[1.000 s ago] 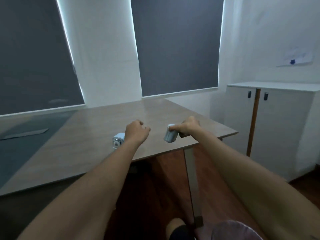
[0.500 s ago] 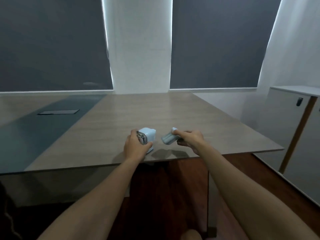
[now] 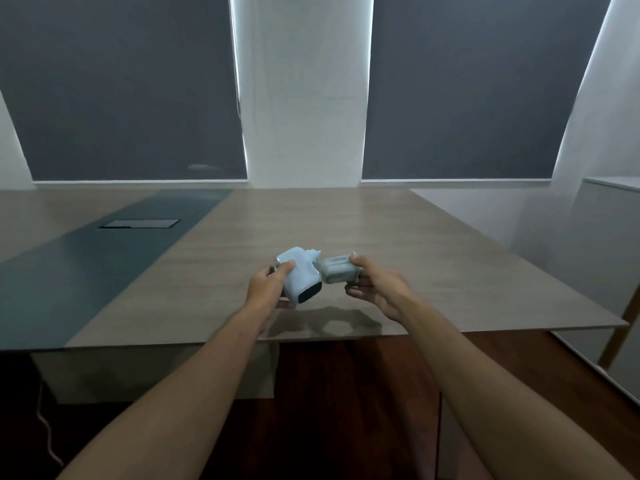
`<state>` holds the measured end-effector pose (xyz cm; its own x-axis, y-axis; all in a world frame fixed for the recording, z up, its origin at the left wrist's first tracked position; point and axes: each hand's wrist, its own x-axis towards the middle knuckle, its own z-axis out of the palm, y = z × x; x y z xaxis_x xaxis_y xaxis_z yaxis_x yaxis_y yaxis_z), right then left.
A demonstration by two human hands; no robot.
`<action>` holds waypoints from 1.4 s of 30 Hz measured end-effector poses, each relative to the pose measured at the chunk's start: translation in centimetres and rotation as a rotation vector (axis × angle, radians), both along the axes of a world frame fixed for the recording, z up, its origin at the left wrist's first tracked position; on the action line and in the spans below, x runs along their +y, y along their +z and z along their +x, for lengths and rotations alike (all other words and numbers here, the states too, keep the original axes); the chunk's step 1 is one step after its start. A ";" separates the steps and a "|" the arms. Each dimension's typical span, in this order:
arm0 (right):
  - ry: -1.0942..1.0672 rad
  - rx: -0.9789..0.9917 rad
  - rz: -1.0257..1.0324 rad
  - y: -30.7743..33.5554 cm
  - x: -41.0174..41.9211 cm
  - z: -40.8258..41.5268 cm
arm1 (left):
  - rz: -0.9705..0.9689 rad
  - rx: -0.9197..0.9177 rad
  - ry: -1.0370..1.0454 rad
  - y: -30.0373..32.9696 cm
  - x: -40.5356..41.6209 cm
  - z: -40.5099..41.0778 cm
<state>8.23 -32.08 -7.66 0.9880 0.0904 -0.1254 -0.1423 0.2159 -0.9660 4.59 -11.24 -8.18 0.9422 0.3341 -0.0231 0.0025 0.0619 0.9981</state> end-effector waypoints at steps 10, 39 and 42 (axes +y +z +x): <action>0.086 -0.034 0.010 0.3 0.9 0.0 | -0.035 -0.045 -0.060 1.5 1.3 -0.4; 0.209 -0.105 -0.102 0.7 5.4 -3.4 | 0.061 -0.096 -0.097 3.0 2.4 -3.1; 0.203 -0.095 -0.099 0.5 6.7 -3.5 | 0.093 -0.097 -0.023 2.7 3.8 -3.5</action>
<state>4.73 -25.43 -7.15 0.9585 0.2806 -0.0508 -0.0805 0.0952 -0.9922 1.12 -7.45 -5.44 0.9460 0.3088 0.0990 -0.0943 -0.0303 0.9951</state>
